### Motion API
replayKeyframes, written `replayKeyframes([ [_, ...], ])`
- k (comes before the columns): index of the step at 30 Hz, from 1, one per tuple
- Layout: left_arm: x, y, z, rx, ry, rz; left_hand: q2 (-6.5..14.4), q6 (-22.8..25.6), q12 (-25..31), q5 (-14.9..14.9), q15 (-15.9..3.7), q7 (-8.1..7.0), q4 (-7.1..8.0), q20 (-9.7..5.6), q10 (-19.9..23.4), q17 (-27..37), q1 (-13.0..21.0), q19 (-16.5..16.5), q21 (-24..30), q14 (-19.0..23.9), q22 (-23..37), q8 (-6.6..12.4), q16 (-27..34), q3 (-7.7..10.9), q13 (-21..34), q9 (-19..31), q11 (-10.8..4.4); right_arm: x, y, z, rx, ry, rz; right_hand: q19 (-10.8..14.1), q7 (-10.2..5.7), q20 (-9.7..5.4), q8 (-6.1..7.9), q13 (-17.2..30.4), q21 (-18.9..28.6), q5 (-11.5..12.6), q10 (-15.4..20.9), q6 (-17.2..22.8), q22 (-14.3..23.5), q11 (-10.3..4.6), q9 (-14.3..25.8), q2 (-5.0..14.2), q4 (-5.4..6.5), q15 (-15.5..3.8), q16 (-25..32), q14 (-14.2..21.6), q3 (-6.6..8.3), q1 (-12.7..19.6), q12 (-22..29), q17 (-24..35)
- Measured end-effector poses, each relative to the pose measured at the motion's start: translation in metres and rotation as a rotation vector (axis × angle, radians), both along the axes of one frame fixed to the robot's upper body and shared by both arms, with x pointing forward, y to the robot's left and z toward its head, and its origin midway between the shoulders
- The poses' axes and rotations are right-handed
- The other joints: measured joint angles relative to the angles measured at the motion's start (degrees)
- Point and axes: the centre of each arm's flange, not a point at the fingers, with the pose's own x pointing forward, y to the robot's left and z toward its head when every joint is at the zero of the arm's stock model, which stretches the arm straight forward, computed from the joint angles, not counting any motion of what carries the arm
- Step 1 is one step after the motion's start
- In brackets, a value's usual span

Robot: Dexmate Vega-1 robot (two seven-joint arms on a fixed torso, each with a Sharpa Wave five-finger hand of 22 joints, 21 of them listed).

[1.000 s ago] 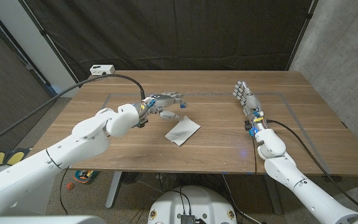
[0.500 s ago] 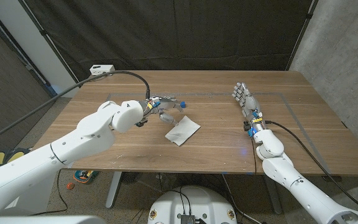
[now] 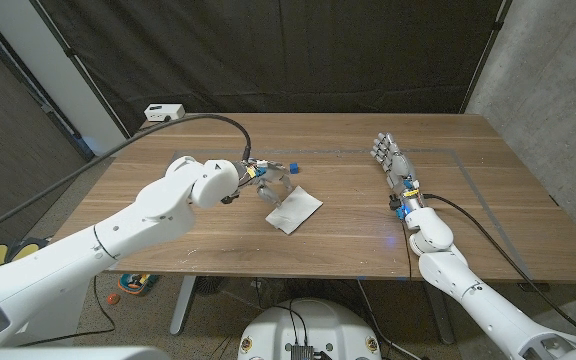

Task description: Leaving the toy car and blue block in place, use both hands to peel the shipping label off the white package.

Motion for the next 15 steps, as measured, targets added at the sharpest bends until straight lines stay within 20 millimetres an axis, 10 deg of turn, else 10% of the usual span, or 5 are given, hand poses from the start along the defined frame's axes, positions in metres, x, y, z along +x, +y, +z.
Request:
replayKeyframes([
  [15, 0.012, -0.005, -0.018, 0.089, -0.019, 0.086, -0.4, -3.6, -0.5, 0.0, 1.45, -1.12, 1.49, 2.05, -2.4, 0.1, 0.9, -2.9, -2.8, 0.0, 0.0, -1.98, 0.0, -1.51, 0.3, 0.9, 0.57, 0.001, 0.0, -0.004, 0.008, -0.001, -0.001, 0.0, 0.0, 0.0, 0.0, 0.0, 0.0, 0.0, 0.0, 0.0, 0.0, 0.0, 0.0, 0.05, 0.0, 0.0, 0.0, 0.0, 0.0, -0.5, 0.0, 0.0],
])
